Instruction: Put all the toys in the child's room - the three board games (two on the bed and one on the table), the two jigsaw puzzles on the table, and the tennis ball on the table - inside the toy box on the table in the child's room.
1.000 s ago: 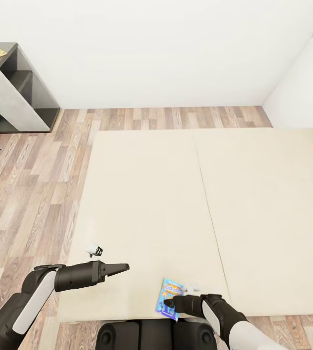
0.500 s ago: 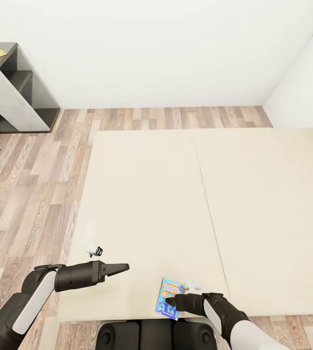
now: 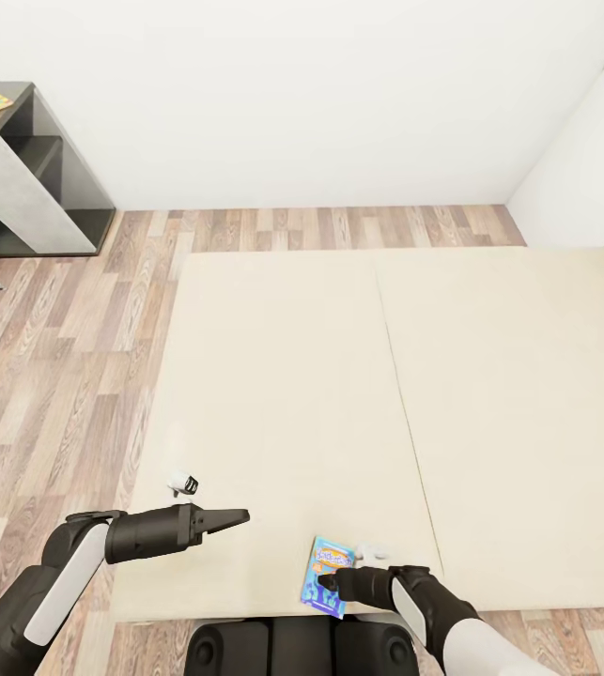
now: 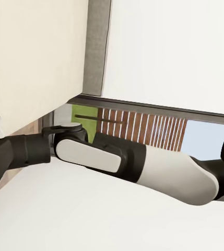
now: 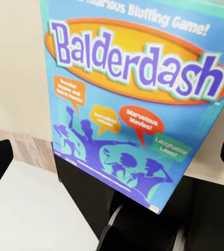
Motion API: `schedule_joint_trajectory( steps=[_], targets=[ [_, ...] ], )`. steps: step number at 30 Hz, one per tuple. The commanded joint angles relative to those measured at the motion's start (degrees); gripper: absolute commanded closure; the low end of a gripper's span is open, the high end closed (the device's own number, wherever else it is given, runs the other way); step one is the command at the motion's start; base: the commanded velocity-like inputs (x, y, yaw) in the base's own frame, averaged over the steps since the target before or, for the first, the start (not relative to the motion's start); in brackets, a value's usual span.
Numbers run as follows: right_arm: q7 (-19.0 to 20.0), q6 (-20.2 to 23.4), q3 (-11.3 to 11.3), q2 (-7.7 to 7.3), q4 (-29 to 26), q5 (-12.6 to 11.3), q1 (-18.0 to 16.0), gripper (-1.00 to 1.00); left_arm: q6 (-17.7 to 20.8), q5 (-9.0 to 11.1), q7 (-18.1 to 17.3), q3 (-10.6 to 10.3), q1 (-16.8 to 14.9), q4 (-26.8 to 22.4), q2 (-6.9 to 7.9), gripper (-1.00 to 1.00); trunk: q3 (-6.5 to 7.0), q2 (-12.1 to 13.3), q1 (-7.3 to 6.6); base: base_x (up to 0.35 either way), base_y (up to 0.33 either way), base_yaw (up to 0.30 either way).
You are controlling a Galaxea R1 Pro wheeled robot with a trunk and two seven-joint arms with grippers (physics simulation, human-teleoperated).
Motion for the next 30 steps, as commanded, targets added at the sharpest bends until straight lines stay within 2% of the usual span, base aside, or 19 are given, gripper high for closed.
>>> schedule_joint_trajectory(
  steps=[1,30],
  targets=[
    [0.13,0.48,-0.29,0.06,-0.10,-0.10,0.00,-1.00,0.24,0.13,-0.06,-0.07,-0.03,0.01,0.04,-1.00,-0.08,-0.09,0.03,0.000,0.000,0.000],
    [0.13,0.24,-0.29,0.19,-0.19,-0.01,0.00,-1.00,0.22,0.13,-0.03,-0.07,-0.03,0.04,0.04,-1.00,-1.54,-0.09,0.03,0.000,0.000,0.000]
  ],
)
